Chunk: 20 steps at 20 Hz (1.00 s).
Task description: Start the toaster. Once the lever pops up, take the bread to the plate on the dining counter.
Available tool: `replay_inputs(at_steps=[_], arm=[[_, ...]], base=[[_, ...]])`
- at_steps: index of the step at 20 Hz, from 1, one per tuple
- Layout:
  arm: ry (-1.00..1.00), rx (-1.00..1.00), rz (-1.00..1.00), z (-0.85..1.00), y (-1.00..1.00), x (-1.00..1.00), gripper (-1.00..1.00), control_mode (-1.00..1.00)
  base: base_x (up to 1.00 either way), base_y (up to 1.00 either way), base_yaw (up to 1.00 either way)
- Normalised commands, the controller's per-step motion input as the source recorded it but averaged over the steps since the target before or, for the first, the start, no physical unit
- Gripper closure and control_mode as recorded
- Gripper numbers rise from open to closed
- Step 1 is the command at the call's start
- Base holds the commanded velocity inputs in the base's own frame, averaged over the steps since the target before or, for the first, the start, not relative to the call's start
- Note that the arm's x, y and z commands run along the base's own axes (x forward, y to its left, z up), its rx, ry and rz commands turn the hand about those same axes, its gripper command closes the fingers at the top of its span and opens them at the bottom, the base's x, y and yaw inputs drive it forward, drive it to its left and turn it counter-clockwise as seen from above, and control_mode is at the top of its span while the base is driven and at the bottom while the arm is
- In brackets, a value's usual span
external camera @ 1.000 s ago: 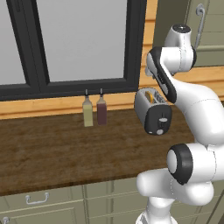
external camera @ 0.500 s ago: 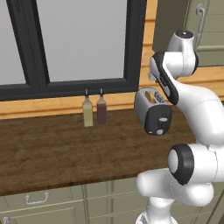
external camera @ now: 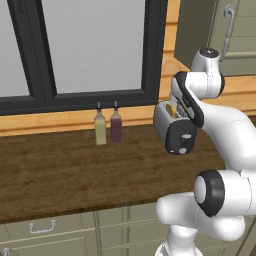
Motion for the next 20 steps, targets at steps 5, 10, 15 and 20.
replay_inputs(at_steps=[5,10,15,20], arm=[[0.00,0.00,0.00,-0.39,0.00,0.02,-1.00,-1.00],[0.00,0.01,0.00,-0.31,0.00,0.08,-1.00,-1.00],[0.00,0.04,0.00,-0.28,-0.01,0.16,-1.00,-1.00],[-0.05,0.03,0.00,-0.17,-0.02,0.22,-1.00,-1.00]], base=[[0.00,0.00,0.00],[0.00,0.00,0.00],[0.00,0.00,0.00],[0.00,0.00,0.00]])
